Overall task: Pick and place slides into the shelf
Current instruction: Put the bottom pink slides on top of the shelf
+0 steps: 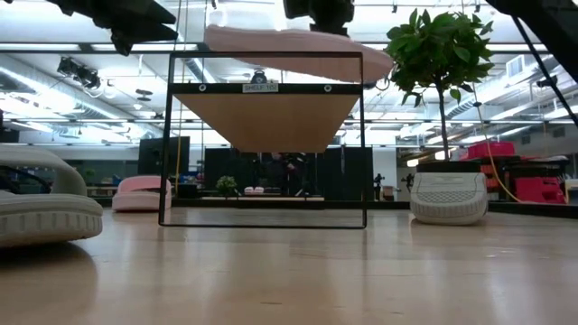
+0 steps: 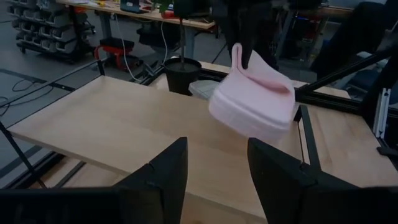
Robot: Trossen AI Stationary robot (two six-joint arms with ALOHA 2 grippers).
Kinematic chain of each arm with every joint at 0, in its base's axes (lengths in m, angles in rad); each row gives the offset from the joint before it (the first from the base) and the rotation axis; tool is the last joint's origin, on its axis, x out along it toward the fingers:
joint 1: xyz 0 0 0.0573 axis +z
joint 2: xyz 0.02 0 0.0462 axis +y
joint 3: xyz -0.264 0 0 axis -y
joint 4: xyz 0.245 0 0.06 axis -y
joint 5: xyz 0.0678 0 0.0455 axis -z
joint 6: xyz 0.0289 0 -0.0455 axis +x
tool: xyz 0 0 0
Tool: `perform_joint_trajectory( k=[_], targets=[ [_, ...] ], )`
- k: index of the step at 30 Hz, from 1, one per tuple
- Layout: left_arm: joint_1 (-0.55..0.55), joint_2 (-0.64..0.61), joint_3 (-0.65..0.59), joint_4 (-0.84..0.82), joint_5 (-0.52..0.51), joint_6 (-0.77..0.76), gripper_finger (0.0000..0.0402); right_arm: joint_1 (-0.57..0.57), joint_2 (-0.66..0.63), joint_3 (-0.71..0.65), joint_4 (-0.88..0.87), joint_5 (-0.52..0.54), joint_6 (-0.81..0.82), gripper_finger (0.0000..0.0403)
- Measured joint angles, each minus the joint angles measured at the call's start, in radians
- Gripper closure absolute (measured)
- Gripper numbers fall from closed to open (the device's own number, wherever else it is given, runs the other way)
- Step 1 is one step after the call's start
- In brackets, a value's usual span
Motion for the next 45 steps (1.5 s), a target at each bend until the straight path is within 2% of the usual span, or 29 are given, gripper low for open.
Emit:
perform_joint_trajectory(
  k=[8, 16, 45],
  targets=[
    [0.0, 0.0, 0.0, -0.025, 0.0, 0.004, 0.023, 0.025, 0.06, 0.0, -0.005, -0.012, -0.018, 0.0375],
    [0.0, 0.0, 0.0, -0.049, 0.0, 0.009, 0.023, 0.028, 0.058, 0.0, -0.006, -0.053, -0.044, 0.0375],
    [0.0, 0.0, 0.0, -0.051, 0.0, 0.006, 0.023, 0.028, 0.06, -0.002, -0.004, -0.049, -0.071, 0.0375]
  ],
)
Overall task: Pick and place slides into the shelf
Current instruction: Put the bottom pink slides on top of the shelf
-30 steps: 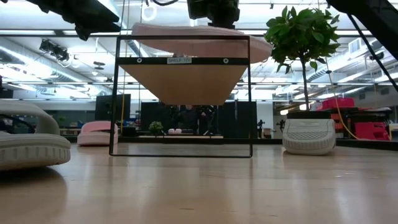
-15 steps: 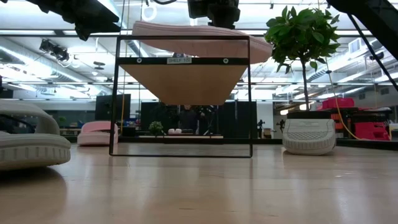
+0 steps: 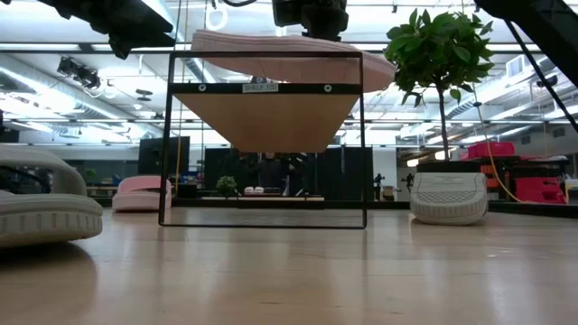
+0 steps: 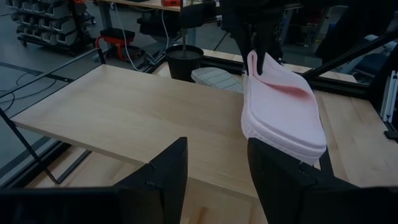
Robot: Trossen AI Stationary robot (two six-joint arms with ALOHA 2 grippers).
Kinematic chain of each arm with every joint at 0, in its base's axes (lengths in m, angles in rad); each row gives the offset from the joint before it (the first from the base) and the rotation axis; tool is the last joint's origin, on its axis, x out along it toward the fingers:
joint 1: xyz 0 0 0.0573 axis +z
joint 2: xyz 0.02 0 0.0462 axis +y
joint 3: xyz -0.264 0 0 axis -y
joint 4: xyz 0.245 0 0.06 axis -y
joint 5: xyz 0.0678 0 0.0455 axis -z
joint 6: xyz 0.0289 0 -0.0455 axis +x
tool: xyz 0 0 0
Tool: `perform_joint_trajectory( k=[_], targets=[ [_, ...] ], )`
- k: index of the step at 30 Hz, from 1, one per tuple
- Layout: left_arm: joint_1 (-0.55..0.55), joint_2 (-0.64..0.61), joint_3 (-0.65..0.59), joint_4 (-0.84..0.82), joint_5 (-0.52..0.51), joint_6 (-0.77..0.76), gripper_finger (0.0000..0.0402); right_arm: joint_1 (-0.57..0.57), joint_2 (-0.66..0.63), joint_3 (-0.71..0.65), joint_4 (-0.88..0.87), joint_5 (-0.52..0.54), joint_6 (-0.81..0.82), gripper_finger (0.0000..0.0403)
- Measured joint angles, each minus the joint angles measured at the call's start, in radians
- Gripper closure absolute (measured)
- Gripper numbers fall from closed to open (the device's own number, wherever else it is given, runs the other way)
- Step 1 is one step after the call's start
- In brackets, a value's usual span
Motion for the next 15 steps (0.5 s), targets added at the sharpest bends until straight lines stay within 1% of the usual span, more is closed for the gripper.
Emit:
perform_joint_trajectory(
  k=[11, 15],
  targets=[
    [0.0, 0.0, 0.0, -0.024, 0.0, -0.006, 0.023, -0.001, 0.002, -0.119, 0.042, -0.001, -0.028, 0.0375],
    [0.0, 0.0, 0.0, -0.026, 0.0, -0.006, 0.023, -0.001, 0.002, -0.128, 0.045, -0.013, -0.045, 0.0375]
  ],
)
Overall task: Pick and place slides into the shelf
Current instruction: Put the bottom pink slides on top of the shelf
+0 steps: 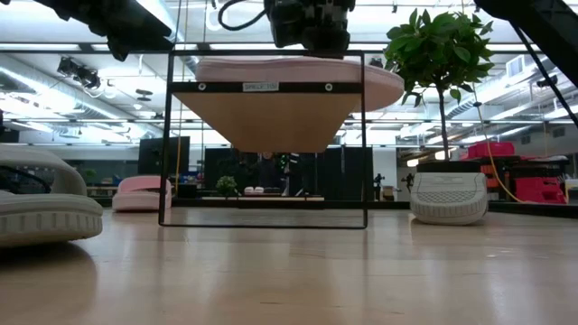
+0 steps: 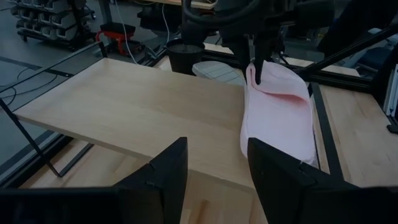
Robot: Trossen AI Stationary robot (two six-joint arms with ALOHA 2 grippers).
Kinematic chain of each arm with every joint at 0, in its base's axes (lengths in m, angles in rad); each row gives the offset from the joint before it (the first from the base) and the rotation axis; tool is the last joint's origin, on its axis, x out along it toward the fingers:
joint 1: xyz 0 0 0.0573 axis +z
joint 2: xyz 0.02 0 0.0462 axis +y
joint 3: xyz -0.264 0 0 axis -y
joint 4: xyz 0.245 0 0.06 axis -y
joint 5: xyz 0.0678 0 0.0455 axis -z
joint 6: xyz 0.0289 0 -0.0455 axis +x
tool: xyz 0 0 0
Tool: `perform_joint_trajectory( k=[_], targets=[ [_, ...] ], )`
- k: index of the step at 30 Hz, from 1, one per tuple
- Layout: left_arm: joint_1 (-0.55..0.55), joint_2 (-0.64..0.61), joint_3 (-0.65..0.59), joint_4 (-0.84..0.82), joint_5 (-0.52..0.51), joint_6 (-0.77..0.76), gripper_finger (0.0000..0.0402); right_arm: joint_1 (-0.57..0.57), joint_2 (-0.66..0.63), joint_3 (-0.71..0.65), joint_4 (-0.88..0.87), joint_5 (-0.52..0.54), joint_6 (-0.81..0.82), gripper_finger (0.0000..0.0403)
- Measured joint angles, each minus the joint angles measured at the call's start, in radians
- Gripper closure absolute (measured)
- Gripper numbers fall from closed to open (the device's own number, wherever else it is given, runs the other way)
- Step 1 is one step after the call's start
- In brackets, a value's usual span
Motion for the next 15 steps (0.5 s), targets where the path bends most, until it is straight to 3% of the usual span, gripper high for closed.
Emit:
perform_joint_trajectory(
  k=[15],
  targets=[
    [0.0, 0.0, 0.0, -0.005, 0.0, 0.001, 0.023, 0.001, 0.0, 0.008, 0.008, -0.042, -0.016, 0.0375]
  ],
)
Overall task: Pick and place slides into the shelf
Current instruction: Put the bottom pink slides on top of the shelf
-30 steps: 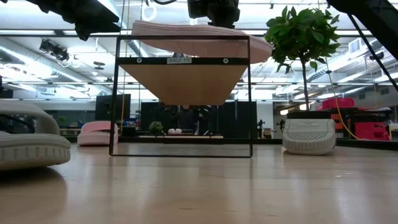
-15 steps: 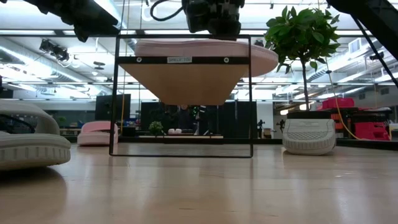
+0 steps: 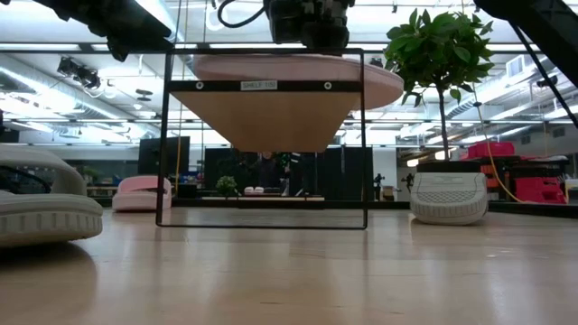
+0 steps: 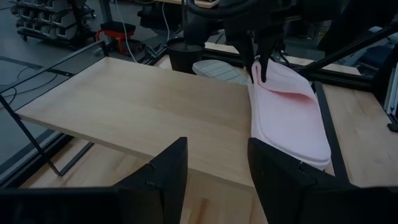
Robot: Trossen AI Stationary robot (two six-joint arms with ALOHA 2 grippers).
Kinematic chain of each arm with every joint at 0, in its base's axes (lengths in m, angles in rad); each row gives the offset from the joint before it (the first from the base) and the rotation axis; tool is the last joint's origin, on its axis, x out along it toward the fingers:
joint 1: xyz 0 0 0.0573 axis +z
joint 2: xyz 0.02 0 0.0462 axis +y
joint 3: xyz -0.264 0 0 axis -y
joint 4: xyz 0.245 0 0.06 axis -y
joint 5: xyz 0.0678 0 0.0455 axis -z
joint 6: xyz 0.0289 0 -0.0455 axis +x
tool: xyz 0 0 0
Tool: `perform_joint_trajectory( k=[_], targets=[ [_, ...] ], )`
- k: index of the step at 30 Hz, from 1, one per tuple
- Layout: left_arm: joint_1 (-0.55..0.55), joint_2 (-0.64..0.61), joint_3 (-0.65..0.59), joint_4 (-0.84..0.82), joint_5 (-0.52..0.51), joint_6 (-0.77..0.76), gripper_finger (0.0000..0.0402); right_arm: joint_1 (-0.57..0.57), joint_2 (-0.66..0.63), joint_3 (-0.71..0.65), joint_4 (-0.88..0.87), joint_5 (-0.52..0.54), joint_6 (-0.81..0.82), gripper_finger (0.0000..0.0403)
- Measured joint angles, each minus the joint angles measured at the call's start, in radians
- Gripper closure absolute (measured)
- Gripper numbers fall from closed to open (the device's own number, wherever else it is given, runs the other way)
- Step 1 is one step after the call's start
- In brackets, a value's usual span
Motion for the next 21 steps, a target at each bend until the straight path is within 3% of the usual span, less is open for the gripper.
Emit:
perform_joint_trajectory(
  k=[9, 21],
  targets=[
    [0.0, 0.0, 0.0, -0.001, 0.0, 0.0, 0.023, 0.0, 0.0, 0.0, 0.002, -0.015, 0.001, 0.0362],
    [0.0, 0.0, 0.0, -0.008, 0.0, -0.001, 0.023, 0.0, 0.0, 0.0, 0.026, -0.021, 0.027, 0.0281]
  ],
)
